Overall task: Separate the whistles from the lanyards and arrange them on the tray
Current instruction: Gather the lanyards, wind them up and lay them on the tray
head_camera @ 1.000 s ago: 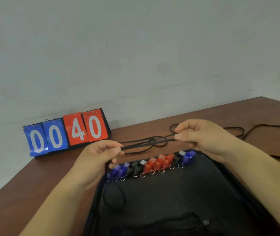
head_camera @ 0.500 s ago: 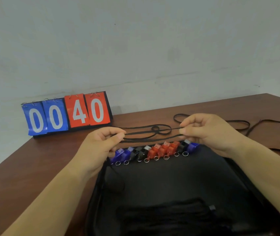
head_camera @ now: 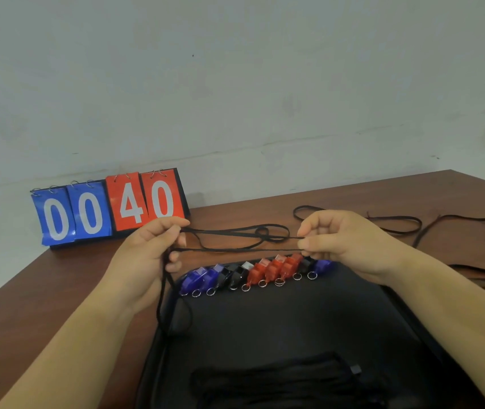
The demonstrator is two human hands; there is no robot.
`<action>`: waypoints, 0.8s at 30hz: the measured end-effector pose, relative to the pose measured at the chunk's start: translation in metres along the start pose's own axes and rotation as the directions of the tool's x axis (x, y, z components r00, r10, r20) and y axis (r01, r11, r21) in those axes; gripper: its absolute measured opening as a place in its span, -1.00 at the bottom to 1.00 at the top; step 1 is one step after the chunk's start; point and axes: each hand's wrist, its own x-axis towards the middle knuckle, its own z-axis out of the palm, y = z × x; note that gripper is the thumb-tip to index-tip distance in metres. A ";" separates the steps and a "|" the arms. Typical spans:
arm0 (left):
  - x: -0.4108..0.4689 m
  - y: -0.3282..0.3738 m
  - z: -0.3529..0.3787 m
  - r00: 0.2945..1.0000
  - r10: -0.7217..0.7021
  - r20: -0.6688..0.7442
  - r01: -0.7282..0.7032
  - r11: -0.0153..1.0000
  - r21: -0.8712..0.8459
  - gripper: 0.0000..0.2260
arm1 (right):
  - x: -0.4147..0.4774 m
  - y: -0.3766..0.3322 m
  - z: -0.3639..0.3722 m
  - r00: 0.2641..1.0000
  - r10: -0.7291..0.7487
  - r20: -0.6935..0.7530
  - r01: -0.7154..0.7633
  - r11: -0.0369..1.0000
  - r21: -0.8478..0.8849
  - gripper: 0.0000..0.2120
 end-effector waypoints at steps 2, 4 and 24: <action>0.001 0.000 -0.003 1.000 0.024 -0.016 -0.023 0.998 0.062 -0.71 | 0.000 -0.001 0.000 1.000 0.000 0.019 0.000 1.000 0.008 -0.85; 0.003 -0.003 -0.005 0.998 0.045 -0.053 -0.036 0.987 0.159 -0.72 | 0.000 -0.001 0.000 1.000 0.001 0.021 -0.001 1.000 0.013 -0.85; 0.034 -0.016 -0.065 0.816 -0.109 -0.568 0.035 0.989 -0.141 -0.95 | 0.001 0.000 -0.006 0.994 0.083 -0.077 -0.075 0.992 0.097 -0.88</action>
